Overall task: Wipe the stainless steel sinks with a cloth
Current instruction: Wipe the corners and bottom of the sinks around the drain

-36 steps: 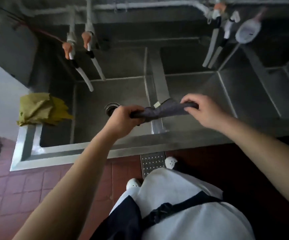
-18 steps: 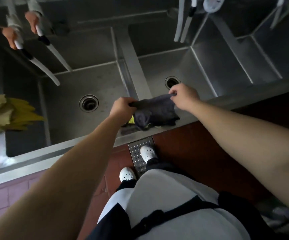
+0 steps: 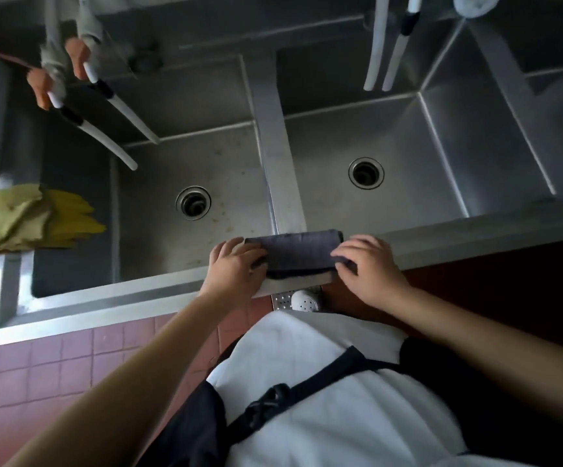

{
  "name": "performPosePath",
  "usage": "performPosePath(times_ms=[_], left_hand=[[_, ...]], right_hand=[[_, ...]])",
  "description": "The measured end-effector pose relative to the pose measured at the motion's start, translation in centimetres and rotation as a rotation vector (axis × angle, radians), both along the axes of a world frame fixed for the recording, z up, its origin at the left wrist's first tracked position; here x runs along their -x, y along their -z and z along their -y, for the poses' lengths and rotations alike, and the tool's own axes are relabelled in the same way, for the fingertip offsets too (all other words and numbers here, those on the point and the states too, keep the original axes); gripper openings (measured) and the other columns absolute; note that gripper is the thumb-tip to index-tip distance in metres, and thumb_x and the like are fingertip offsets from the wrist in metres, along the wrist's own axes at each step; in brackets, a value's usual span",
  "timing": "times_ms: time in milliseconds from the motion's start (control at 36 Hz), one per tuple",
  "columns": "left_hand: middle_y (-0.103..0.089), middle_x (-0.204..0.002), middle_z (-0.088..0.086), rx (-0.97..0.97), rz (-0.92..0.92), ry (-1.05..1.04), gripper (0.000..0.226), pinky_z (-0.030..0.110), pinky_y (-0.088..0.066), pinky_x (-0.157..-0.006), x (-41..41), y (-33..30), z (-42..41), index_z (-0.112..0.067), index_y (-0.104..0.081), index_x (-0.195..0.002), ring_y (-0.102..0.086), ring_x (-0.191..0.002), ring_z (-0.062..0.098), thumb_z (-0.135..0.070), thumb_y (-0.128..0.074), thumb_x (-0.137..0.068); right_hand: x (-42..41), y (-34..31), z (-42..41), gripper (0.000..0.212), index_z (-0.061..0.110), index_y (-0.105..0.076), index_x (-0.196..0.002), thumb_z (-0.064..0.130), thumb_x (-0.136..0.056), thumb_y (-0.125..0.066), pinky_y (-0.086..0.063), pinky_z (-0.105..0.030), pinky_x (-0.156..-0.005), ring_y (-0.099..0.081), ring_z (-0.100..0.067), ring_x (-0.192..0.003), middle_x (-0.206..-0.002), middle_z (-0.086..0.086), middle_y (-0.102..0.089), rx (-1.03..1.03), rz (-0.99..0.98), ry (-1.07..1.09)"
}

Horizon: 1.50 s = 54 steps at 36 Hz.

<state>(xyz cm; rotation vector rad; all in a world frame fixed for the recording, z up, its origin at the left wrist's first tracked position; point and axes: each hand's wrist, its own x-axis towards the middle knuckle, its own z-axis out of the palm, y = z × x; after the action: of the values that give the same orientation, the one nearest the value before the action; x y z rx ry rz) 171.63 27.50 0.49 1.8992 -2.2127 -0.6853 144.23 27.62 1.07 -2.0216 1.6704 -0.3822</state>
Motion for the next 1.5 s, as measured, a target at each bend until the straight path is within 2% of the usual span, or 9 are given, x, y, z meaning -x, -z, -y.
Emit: performPosePath(times_ms=[167, 278, 333, 528, 667, 861, 1056, 1278, 1500], left_hand=[[-0.047, -0.149, 0.004, -0.317, 0.038, 0.13, 0.063, 0.041, -0.033, -0.111, 4.0, -1.9, 5.8, -0.031, -0.038, -0.15, -0.042, -0.135, 0.03, -0.039, -0.063, -0.093], [-0.051, -0.134, 0.01, -0.405, 0.208, 0.247, 0.054, 0.042, -0.038, -0.102, 6.3, -2.4, 6.9, -0.035, -0.043, -0.145, -0.051, -0.12, 0.034, -0.044, -0.058, -0.094], [-0.052, -0.126, 0.01, -0.402, 0.234, 0.244, 0.046, 0.037, -0.039, -0.095, 6.6, -2.6, 7.3, -0.033, -0.05, -0.139, -0.051, -0.117, 0.032, -0.038, -0.058, -0.094], [-0.065, -0.103, 0.001, -0.394, -0.203, 0.016, 0.031, 0.013, -0.041, -0.071, 4.1, -4.9, 8.5, -0.017, -0.063, -0.112, -0.059, -0.092, 0.018, -0.018, -0.075, -0.083], [-0.069, -0.112, 0.015, -0.427, -0.561, -0.237, 0.05, 0.032, -0.051, -0.09, 1.5, -5.4, 8.1, -0.014, -0.053, -0.131, -0.064, -0.098, 0.021, 0.001, -0.07, -0.086], [-0.071, -0.108, 0.01, -0.548, -0.922, -0.719, 0.058, 0.045, -0.056, -0.088, -4.7, -3.4, 7.8, -0.024, -0.05, -0.14, -0.067, -0.098, 0.024, 0.004, -0.063, -0.09], [-0.066, -0.121, 0.014, -0.771, -1.243, -0.869, 0.061, 0.043, -0.058, -0.071, -10.9, 0.3, 9.6, -0.032, -0.052, -0.139, -0.063, -0.106, 0.033, 0.006, -0.056, -0.092], [-0.056, -0.134, 0.013, -0.658, -0.969, -1.166, 0.069, 0.053, -0.053, -0.088, -14.4, 8.5, 16.2, -0.029, -0.036, -0.151, -0.057, -0.113, 0.033, 0.007, -0.051, -0.094], [-0.06, -0.133, 0.008, -0.369, -0.49, -1.067, 0.059, 0.028, -0.042, -0.078, -19.2, 16.0, 24.6, -0.025, -0.036, -0.152, -0.059, -0.115, 0.032, -0.009, -0.049, -0.097]], right_hand=[[-1.2, -1.9, 8.2, 0.082, 0.032, -0.037, -0.15, 0.052, -0.08, -0.075, -0.039, -0.045, -0.108, -0.051, -0.03, -0.129, -0.149, -0.002, -0.048, -0.478, -0.204, -0.093], [-2.1, -2.4, 9.9, 0.039, 0.026, -0.065, -0.112, 0.034, -0.077, -0.081, -0.046, -0.029, -0.069, -0.06, -0.02, -0.072, -0.103, -0.001, -0.067, -0.633, -0.231, -0.16], [-1.9, -2.5, 10.0, 0.022, 0.028, -0.063, -0.091, 0.027, -0.076, -0.08, -0.039, -0.028, -0.063, -0.059, -0.022, -0.078, -0.087, 0.005, -0.061, -0.562, -0.171, -0.188], [-1.7, -4.4, 12.2, 0.029, 0.023, -0.071, -0.103, 0.008, -0.078, -0.077, -0.043, -0.031, -0.079, -0.058, -0.018, -0.091, -0.095, 0.004, -0.056, -0.195, 0.28, -0.24], [-4.9, -5.1, 14.2, 0.041, 0.021, -0.064, -0.123, 0.011, -0.084, -0.073, -0.046, -0.031, -0.094, -0.06, -0.018, -0.106, -0.114, -0.001, -0.06, -0.075, 0.403, -0.177], [-9.3, -3.4, 16.6, 0.051, 0.019, -0.049, -0.141, 0.028, -0.094, -0.064, -0.034, -0.026, -0.103, -0.047, -0.021, -0.13, -0.141, -0.005, -0.047, -0.117, 0.291, -0.013], [-14.1, -1.7, 20.7, 0.059, 0.015, -0.043, -0.146, 0.033, -0.093, -0.062, -0.031, -0.049, -0.112, -0.035, -0.03, -0.14, -0.148, -0.009, -0.04, -0.065, -0.021, -0.086], [-18.3, 1.9, 30.7, 0.073, 0.029, -0.013, -0.158, 0.048, -0.097, -0.049, -0.002, -0.06, -0.119, 0.008, -0.024, -0.154, -0.168, -0.002, 0.009, -0.086, -0.41, -0.163], [-18.9, 5.8, 36.9, 0.068, 0.03, -0.024, -0.154, 0.057, -0.094, -0.044, -0.003, -0.06, -0.12, 0.005, -0.024, -0.154, -0.168, -0.002, -0.009, 0.021, -0.533, -0.292]])
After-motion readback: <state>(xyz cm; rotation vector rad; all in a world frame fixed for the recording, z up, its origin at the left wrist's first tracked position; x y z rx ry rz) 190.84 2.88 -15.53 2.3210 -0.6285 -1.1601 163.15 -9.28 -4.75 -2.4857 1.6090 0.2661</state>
